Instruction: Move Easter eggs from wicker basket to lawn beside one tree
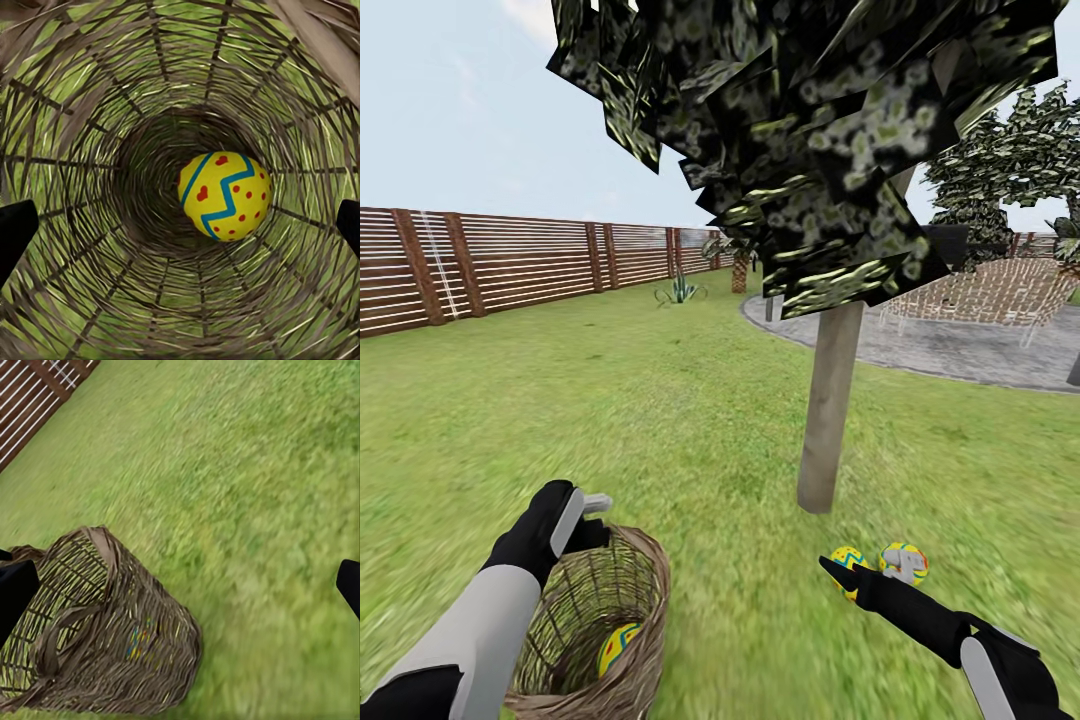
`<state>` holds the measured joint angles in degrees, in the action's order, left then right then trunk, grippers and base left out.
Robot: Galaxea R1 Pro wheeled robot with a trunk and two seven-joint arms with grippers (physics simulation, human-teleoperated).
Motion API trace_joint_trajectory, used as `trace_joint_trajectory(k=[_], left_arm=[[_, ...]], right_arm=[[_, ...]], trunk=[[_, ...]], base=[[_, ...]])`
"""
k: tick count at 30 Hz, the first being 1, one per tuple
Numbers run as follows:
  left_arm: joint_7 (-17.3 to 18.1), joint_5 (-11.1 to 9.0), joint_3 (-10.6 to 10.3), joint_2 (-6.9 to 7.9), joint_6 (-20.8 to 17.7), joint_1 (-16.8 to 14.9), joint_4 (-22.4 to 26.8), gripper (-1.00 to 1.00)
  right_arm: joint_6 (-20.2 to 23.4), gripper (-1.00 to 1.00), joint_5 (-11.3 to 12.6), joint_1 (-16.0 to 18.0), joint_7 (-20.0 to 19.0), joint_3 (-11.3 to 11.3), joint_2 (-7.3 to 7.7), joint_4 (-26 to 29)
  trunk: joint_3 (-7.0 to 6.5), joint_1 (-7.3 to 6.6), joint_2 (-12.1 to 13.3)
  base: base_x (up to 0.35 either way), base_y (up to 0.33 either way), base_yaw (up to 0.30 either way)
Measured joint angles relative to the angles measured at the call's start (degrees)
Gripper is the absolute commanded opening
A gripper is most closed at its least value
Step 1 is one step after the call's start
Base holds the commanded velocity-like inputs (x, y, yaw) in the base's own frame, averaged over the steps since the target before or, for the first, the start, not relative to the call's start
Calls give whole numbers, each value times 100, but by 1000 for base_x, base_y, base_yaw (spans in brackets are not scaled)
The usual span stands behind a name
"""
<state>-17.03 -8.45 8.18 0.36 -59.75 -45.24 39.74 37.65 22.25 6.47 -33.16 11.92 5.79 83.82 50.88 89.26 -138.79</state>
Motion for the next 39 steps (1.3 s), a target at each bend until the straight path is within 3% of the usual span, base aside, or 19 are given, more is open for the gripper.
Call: trace_joint_trajectory(k=[17,39], left_arm=[[-14,22,12,0,-4,1,-14,100],[-12,30,11,1,-3,1,-20,100]], right_arm=[[0,100,-12,1,1,-12,0,-1],[-1,100,-14,1,-3,-5,-4,1]], trunk=[[0,0,0],[0,0,0]], base=[[0,1,24],[1,-97,270]])
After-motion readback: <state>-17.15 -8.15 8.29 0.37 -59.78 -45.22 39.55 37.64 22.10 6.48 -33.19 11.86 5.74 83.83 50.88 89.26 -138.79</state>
